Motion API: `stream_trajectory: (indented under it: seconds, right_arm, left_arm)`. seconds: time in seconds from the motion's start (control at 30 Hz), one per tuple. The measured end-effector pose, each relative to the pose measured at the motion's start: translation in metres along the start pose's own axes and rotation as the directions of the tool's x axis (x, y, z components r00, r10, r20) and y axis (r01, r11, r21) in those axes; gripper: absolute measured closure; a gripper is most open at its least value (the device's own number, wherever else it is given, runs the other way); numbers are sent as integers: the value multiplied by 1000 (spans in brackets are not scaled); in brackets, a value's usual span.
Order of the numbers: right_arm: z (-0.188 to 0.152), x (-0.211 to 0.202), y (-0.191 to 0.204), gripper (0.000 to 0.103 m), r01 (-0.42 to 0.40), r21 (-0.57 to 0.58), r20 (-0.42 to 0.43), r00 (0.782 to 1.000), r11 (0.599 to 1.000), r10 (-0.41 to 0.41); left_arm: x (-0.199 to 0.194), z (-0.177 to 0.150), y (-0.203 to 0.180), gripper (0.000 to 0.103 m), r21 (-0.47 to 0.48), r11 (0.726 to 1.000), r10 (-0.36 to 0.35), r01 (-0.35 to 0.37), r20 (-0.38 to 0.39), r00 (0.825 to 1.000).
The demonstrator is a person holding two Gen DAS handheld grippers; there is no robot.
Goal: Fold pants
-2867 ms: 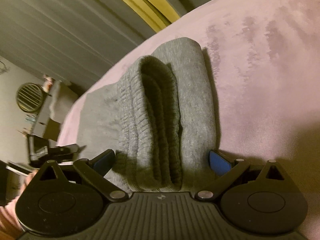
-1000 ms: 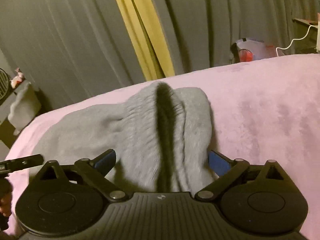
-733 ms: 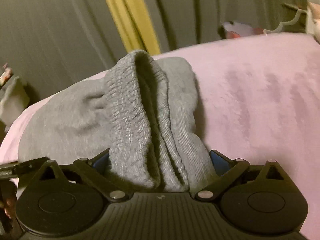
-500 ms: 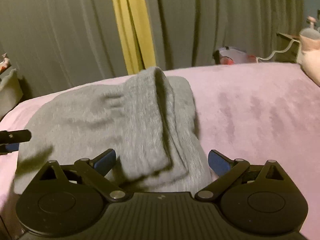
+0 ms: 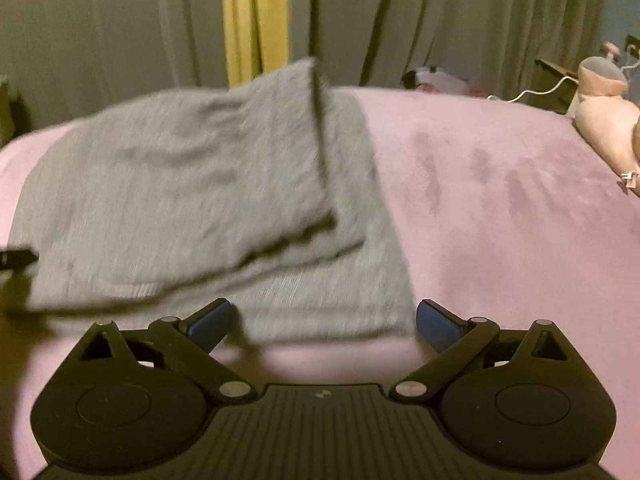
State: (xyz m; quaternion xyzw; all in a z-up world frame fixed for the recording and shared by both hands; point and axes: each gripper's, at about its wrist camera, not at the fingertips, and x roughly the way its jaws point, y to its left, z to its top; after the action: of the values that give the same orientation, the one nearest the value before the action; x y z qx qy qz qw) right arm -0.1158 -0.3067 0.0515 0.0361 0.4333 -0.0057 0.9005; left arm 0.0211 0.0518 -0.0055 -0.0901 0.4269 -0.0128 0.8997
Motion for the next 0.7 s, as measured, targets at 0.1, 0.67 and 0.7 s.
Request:
stream_trajectory:
  seconds: [0.1, 0.67, 0.7]
  right_arm:
    - [-2, -8, 11, 4, -25, 5, -31, 999, 1000, 25]
    - [-10, -35, 34, 4, 14, -36, 30, 999, 999, -13]
    - [-10, -34, 33, 4, 15, -31, 28, 1000, 999, -14]
  left_arm:
    - [-11, -6, -8, 2, 13, 999, 38, -38, 17, 999]
    - [-16, -32, -29, 1, 91, 994, 69, -64, -59, 996]
    - [-13, -32, -29, 1, 88, 994, 75, -69, -71, 995]
